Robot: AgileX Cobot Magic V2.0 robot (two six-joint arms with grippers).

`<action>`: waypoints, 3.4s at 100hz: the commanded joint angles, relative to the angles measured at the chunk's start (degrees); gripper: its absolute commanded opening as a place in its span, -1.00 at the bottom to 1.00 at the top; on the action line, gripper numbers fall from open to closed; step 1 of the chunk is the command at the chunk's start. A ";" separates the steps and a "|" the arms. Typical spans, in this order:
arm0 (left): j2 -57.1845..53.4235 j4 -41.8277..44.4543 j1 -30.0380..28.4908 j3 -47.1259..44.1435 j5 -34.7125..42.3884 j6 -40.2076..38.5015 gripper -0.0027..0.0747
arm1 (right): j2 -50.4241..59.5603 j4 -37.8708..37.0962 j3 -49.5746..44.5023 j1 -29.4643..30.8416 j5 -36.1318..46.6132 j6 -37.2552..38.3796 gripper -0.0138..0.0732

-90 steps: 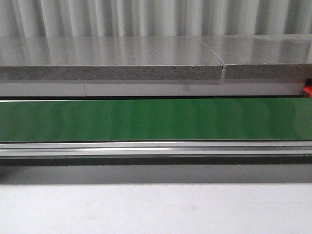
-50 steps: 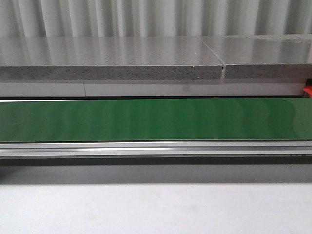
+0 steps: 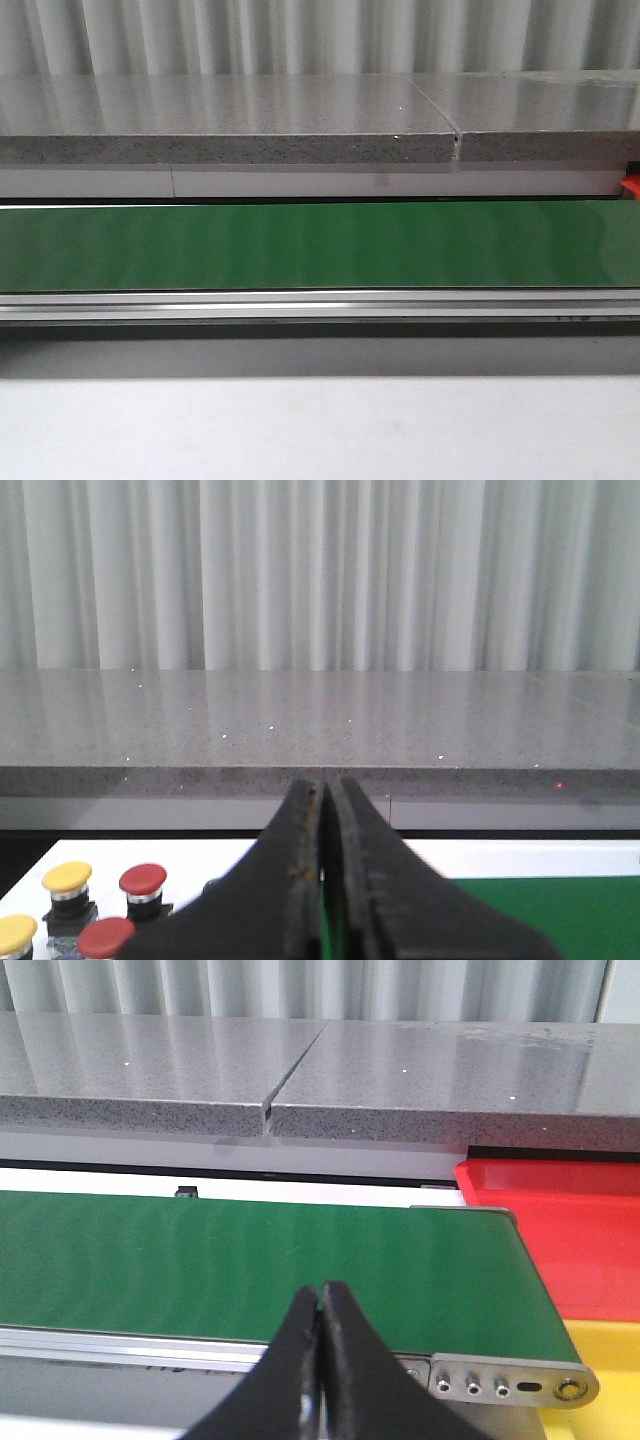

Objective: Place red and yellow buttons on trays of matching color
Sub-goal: 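Move the left gripper over the cluster of red and yellow buttons, then lower the left gripper and grasp a red button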

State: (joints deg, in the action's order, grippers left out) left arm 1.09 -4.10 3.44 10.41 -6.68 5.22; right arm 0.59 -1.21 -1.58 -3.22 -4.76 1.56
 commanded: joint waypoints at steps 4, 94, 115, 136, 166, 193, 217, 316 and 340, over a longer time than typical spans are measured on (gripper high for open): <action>6.74 -0.71 0.51 13.31 -8.65 -0.24 -0.99 | 0.33 -0.09 0.83 0.10 4.38 -0.13 -0.84; 35.14 -5.55 0.51 33.99 -38.86 -0.27 -0.24 | 0.33 -0.09 0.83 0.10 4.38 -0.13 -0.84; 35.14 -5.84 0.51 31.92 -38.86 -6.74 0.87 | 0.33 -0.09 0.83 0.10 4.38 -0.13 -0.84; 35.14 1.15 -0.64 31.78 -38.86 -18.27 0.75 | 0.33 -0.09 0.83 0.10 4.38 -0.13 -0.84; 38.00 7.33 -10.27 31.78 -39.86 -27.22 0.75 | 0.33 -0.09 0.83 0.10 4.38 -0.13 -0.84; 47.24 6.96 -18.74 31.78 -38.23 -26.61 0.75 | 0.33 -0.09 0.83 0.10 4.38 -0.13 -0.84; 54.74 7.18 -23.57 31.78 -35.20 -26.31 0.75 | 0.33 -0.09 0.83 0.10 4.38 -0.13 -0.84; 78.70 6.96 -31.39 31.78 -20.63 -26.31 0.75 | 0.33 -0.09 0.83 0.10 4.38 -0.13 -0.84; 81.40 6.96 -31.39 31.78 -18.41 -26.31 0.75 | 0.33 -0.09 0.83 0.10 4.38 -0.13 -0.84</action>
State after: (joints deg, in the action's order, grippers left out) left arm 82.88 3.14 -27.80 40.58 -28.16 -21.01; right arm 0.59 -1.21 -1.58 -3.22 -4.76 1.56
